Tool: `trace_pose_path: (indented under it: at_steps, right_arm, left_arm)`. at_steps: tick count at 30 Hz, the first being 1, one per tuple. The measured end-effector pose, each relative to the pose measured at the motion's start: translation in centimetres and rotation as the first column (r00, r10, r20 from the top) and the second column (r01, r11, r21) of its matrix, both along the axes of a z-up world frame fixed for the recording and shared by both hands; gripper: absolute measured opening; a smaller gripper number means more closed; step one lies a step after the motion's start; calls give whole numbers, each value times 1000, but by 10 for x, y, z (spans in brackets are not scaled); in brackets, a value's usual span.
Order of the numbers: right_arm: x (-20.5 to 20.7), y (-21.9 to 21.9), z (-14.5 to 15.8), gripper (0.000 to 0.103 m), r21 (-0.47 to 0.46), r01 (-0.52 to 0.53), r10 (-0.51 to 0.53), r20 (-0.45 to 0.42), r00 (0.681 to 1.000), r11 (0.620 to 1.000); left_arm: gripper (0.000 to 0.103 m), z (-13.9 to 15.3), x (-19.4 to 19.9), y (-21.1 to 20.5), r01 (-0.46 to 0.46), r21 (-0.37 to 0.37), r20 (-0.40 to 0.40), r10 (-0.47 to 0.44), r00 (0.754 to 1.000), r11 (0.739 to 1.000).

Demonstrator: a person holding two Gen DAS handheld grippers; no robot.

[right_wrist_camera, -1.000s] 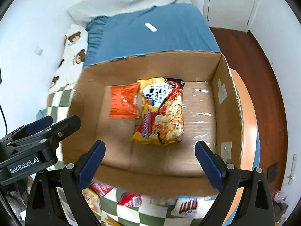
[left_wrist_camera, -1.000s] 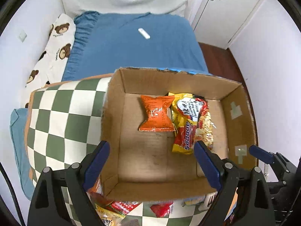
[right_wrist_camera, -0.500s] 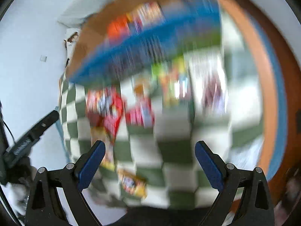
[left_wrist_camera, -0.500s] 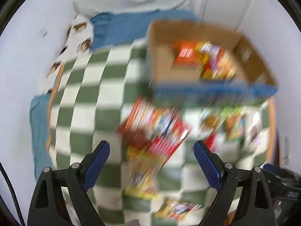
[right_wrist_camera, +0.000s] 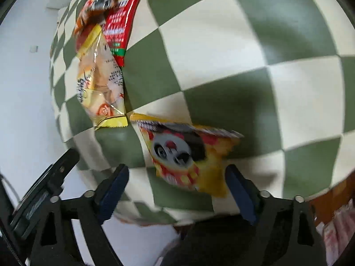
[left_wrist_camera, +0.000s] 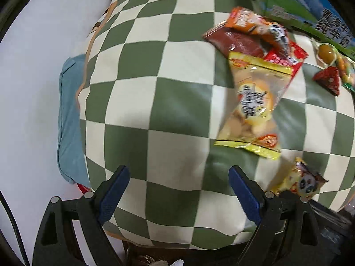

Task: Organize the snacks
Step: 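Grasp the yellow cookie bag with the left tool while the right tool grasps the panda bag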

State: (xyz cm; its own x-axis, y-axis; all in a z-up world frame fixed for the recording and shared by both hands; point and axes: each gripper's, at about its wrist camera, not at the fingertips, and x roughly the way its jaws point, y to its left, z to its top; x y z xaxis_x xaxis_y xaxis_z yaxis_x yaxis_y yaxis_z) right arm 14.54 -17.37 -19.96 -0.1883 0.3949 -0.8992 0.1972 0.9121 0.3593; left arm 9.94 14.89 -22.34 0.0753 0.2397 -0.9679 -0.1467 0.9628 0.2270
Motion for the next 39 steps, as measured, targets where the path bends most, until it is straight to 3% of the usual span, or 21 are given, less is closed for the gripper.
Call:
trace_pose_path:
  at_steps: [2, 5, 11, 15, 18, 21, 23, 24, 28, 33, 36, 39]
  right_arm:
    - [2, 12, -6, 65, -44, -49, 50, 35, 998, 998]
    - [4, 15, -4, 60, -72, -102, 106, 56, 993, 992]
    - [37, -9, 18, 59, -191, -234, 254, 85, 964, 953]
    - [67, -18, 27, 59, -262, -319, 351, 84, 933, 911]
    - [84, -20, 28, 65, -284, -347, 385, 91, 918, 894]
    - [88, -26, 34, 78, -266, -294, 335, 126, 934, 918]
    - [83, -33, 38, 79, -249, -248, 288, 141, 947, 936]
    - [82, -36, 39, 79, -246, -224, 265, 146, 953, 943]
    - [60, -46, 45, 79, -265, -133, 183, 175, 967, 955]
    - [34, -55, 58, 79, -256, -34, 99, 243, 965, 966]
    - [35, -52, 58, 79, -263, -21, 89, 249, 964, 965]
    - [56, -52, 39, 79, -256, -16, 79, 237, 968, 967]
  left_arm:
    - [91, -1, 1, 3, 0, 0, 5, 0, 1000, 1000]
    - [91, 3, 11, 3, 11, -28, 13, -11, 1000, 1000]
    - [91, -1, 45, -3, 1, -230, -5, -2, 1000, 973]
    - [91, -21, 75, -13, 11, -304, -50, -27, 998, 953]
    - [91, -38, 93, -26, 49, -308, -76, -76, 994, 950]
    - [85, -51, 101, -33, 72, -299, -80, -101, 992, 951]
    - [57, -58, 100, -36, 75, -303, -86, -105, 991, 950]
    - [53, -61, 97, -38, 70, -309, -91, -103, 991, 948]
    - [51, -61, 69, -43, 51, -287, -76, -76, 994, 957]
    - [51, -67, 44, -43, -32, -337, -104, -4, 995, 941]
    - [53, -78, 47, -41, -35, -327, -115, -3, 993, 944]
    - [53, -86, 51, -45, -11, -300, -115, -25, 993, 954]
